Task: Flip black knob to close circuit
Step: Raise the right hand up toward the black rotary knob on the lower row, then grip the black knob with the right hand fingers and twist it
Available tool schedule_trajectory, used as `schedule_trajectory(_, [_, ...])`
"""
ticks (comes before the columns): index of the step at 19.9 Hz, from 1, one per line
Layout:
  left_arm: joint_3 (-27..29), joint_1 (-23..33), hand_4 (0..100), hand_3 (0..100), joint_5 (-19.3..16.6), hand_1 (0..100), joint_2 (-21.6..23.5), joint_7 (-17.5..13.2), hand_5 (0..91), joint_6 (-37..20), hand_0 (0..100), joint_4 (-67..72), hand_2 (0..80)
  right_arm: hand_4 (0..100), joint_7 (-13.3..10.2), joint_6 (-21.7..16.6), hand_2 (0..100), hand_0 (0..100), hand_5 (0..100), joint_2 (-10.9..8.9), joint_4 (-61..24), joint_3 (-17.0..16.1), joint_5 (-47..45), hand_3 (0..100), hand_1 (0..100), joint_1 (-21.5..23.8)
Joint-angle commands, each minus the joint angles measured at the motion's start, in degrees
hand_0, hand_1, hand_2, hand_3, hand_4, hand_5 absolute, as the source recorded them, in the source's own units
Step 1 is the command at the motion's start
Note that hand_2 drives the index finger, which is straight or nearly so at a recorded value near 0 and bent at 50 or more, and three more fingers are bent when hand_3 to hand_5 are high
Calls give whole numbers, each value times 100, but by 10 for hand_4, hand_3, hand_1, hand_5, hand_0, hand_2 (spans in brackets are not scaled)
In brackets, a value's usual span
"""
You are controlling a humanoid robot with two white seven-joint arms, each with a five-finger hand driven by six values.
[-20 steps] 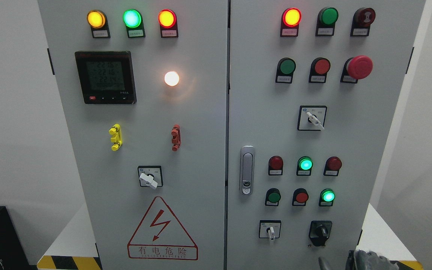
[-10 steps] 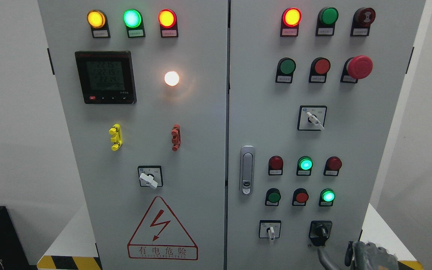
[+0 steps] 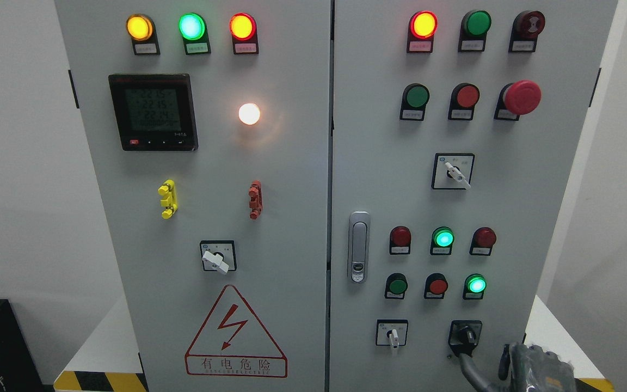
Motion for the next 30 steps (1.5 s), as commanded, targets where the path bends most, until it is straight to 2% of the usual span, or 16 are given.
schedule_trajectory(1, [-114,0,0,0,-123,0,0,4,0,4,0,123,0,754,3,29,773,0,748,9,239,237,62,940,84,-117])
schedule_trajectory(30, [-123,0,0,0,-123,0,0,4,0,4,0,123,0,758,188,12,773,0,749,27,125,-35,18,942,88,-196])
